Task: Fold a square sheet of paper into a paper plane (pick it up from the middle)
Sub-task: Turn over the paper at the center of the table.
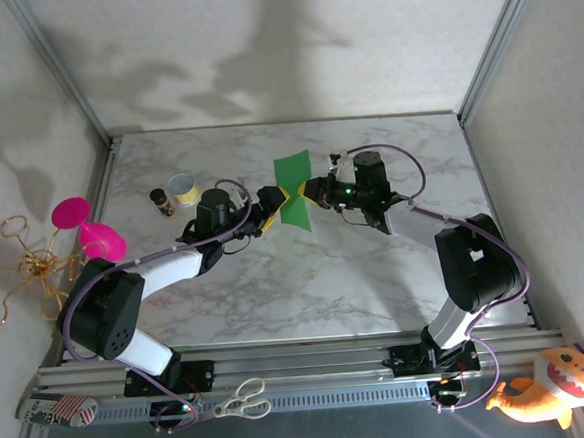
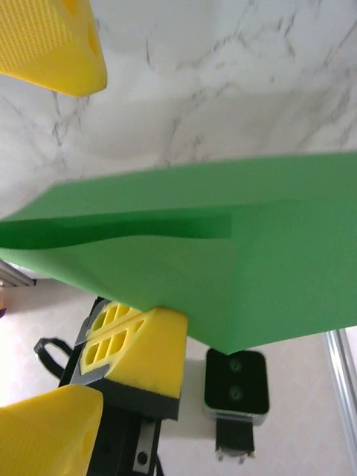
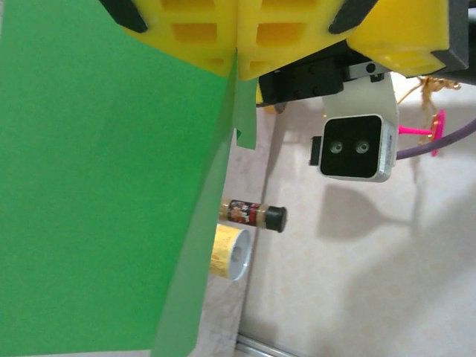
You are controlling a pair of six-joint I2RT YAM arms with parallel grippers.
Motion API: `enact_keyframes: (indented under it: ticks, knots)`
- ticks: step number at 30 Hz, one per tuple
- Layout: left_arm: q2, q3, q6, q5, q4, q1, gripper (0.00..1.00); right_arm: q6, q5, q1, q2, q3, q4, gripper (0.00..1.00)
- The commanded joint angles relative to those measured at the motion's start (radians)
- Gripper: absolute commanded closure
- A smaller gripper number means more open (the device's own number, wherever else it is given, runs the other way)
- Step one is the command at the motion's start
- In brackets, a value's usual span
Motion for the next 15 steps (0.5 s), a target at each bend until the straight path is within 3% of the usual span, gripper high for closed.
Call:
enact_keyframes:
  ticks: [1, 8, 15]
  knots:
    - [0.013, 0.022, -0.034, 0.049, 0.08, -0.009, 0.04, 0.05, -0.072, -0.01, 0.01, 0.007, 0.079, 0.97]
    - [0.043, 0.047, -0.048, 0.082, 0.105, -0.013, 0.24, 0.065, -0.084, -0.016, 0.021, 0.003, 0.084, 0.96]
    - [0.053, 0.054, -0.041, 0.101, 0.122, -0.014, 0.5, 0.077, -0.091, -0.019, 0.037, 0.006, 0.086, 0.94]
